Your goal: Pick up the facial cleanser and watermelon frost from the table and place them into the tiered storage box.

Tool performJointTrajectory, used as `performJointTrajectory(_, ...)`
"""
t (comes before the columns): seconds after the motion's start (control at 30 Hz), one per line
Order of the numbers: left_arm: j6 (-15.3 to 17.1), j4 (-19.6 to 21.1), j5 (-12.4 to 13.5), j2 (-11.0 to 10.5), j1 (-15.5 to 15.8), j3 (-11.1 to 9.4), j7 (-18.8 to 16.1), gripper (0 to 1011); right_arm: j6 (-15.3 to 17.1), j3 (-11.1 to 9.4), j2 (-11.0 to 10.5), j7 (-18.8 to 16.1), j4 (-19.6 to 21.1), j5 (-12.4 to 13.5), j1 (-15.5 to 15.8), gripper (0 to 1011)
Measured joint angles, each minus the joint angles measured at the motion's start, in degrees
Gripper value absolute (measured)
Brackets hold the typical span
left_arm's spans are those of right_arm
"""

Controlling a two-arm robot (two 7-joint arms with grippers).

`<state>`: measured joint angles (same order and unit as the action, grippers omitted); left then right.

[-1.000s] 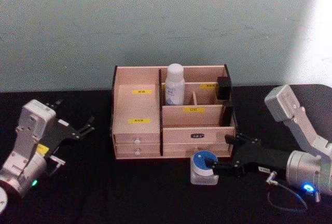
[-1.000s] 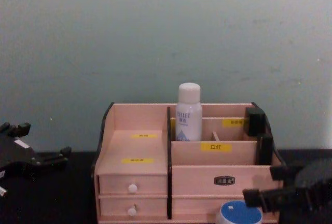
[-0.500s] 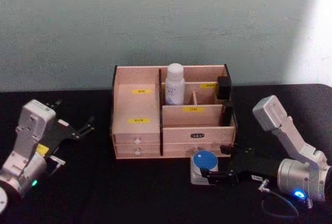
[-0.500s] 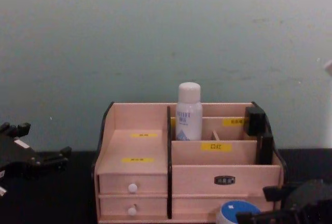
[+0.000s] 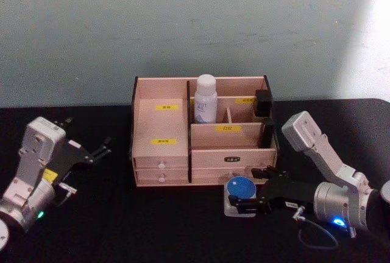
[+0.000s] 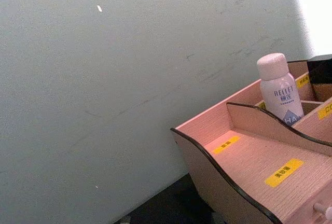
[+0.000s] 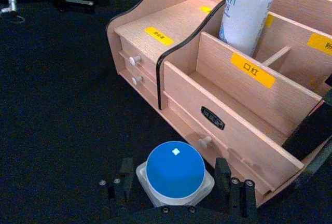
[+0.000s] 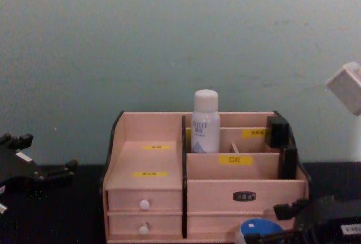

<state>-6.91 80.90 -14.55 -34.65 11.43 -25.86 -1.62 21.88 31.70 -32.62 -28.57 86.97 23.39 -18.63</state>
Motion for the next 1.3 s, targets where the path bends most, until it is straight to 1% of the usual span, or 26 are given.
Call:
performJointTrajectory(0.3, 0.0, 0.0, 0.0, 0.0, 0.0, 0.0, 0.0, 1001, 0.2, 0.7, 1.4, -0.3, -2.4, -1.3, -1.5, 1002)
performJointTrajectory(0.5, 0.0, 0.0, 0.0, 0.0, 0.0, 0.0, 0.0, 1001, 0.3, 0.9, 2.0, -0.4, -3.0, -1.9, -2.1, 1002)
performJointTrajectory(0.83, 0.0, 0.0, 0.0, 0.0, 0.0, 0.0, 0.0, 1001, 0.4, 1.1, 2.8, -0.9, -4.0, -2.7, -2.6, 1002)
performJointTrajectory(1.3, 0.0, 0.0, 0.0, 0.0, 0.0, 0.0, 0.0, 1001, 0.6, 1.0, 3.3, -0.9, -4.7, -3.5, -2.8, 1002)
